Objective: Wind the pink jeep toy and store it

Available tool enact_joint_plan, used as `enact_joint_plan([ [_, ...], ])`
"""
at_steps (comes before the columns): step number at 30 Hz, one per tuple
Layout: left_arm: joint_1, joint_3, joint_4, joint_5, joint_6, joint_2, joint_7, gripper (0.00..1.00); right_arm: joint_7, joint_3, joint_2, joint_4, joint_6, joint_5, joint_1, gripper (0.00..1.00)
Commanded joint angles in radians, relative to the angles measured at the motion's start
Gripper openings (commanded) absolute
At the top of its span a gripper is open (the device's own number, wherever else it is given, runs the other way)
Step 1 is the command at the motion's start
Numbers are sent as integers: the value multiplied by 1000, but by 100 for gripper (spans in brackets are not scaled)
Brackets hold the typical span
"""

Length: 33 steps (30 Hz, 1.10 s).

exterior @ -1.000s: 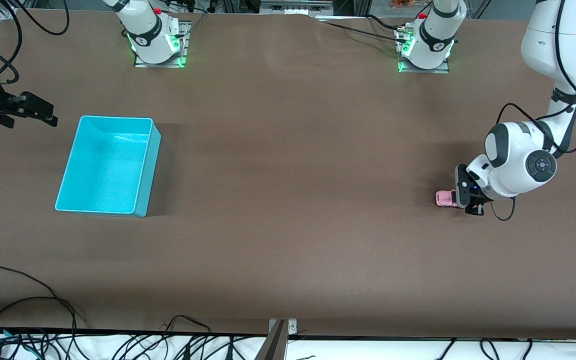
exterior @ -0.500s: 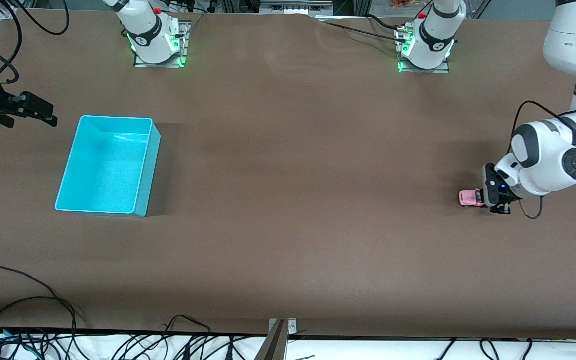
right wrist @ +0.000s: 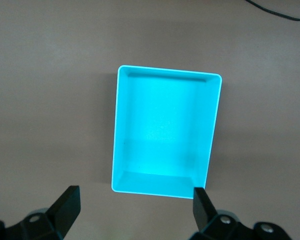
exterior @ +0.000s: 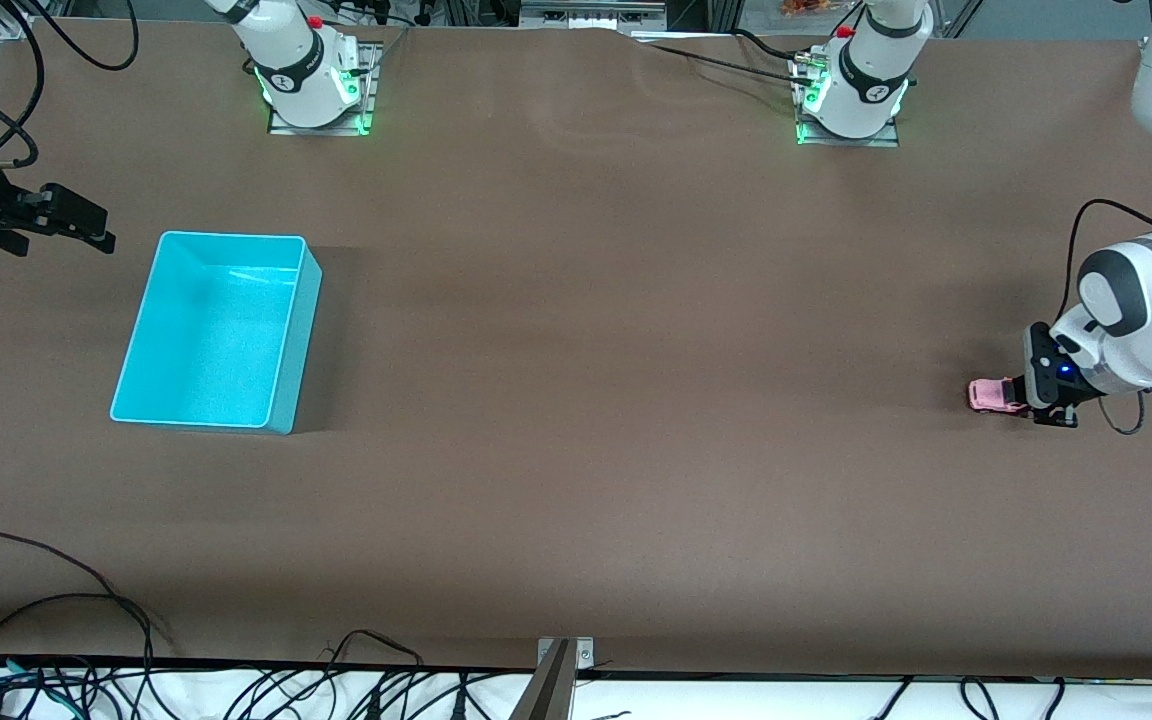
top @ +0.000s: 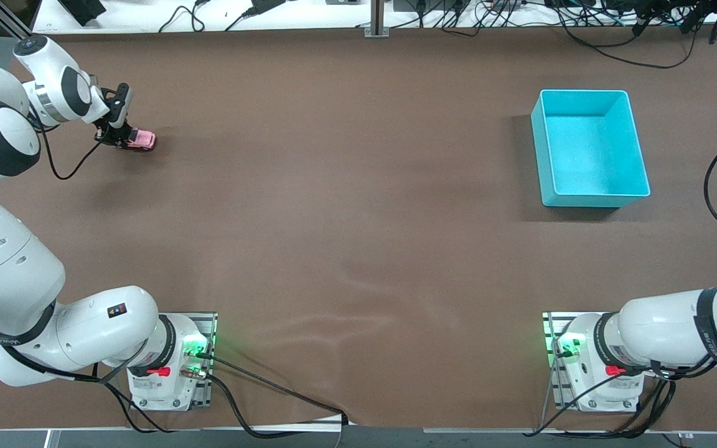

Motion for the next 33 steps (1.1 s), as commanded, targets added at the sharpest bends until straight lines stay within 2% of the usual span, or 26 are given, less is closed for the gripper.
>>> enact_joint_plan([
  [1, 36, -6, 30, 19, -3, 40, 41, 0, 11, -1, 0, 9, -1, 20, -3, 100],
  [18, 64, -6, 47, 17, -3, 48, 42, 0, 11, -1, 0, 9, -1, 20, -3, 100],
  [20, 68, -8, 59, 17, -3, 46, 41, 25, 11, -1, 0, 9, -1, 20, -3, 100],
  [22, 67, -8, 67, 16, -5, 40, 41, 63, 11, -1, 0, 9, -1, 20, -3, 100],
  [23, 67, -9, 73, 16, -11, 37, 41, 89, 11, -1, 0, 7, -1, 20, -3, 100],
  [24, 68, -9, 82, 16, -23, 35, 42, 100, 11, -1, 0, 9, -1, 20, -3, 100],
  [33, 31, -17, 235, 8, -238, 26, 36, 100, 11, -1, 0, 9, -1, 20, -3, 100],
])
